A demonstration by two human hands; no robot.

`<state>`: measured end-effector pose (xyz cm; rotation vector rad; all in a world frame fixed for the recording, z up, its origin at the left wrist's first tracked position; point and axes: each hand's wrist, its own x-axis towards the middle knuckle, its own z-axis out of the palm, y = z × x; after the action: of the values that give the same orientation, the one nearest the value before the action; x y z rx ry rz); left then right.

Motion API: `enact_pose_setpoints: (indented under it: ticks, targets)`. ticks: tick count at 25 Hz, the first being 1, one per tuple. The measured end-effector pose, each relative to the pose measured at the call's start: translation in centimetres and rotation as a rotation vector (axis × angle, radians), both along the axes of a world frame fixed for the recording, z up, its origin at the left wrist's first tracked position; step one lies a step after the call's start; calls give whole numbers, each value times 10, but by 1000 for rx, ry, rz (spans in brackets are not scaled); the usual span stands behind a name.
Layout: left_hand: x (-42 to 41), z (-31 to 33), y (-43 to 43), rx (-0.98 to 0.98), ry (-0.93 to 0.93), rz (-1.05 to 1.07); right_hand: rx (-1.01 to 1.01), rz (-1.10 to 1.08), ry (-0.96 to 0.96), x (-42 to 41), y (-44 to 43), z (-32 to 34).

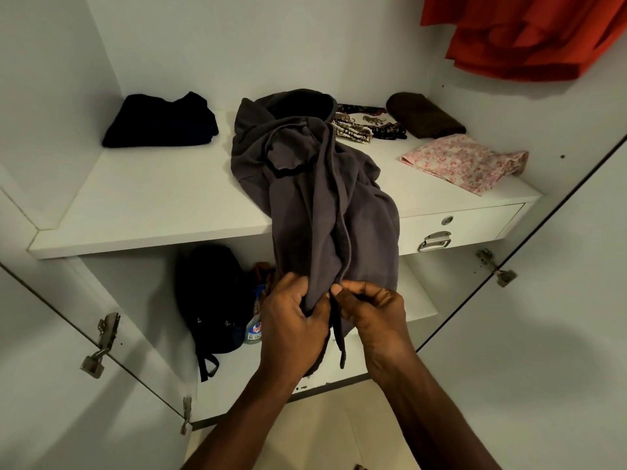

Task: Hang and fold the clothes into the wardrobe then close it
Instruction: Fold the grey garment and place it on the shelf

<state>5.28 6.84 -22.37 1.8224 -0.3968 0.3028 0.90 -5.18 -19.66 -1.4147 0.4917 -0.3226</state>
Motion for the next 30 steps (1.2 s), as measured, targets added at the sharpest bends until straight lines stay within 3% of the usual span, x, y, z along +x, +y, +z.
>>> enact_pose_setpoints:
  ticks: [4, 8, 12, 22, 26, 30]
  targets:
    - [9, -3, 12, -26, 121, -70, -139, 120, 52, -5, -1, 6]
    - [25, 9, 15, -56, 245, -79, -214, 83, 96, 15, -11, 21]
    - [54, 29, 11, -180, 267, -57, -318, 100, -1, 47, -29, 51]
    - [177, 96, -12, -139, 87, 139, -490, 112, -139, 204, -99, 120]
    - [234, 127, -23, -45, 102, 192, -422, 260, -26, 292, -126, 123]
    - [278, 150, -62, 50, 65, 176, -506, 367, 118, 360, -149, 94]
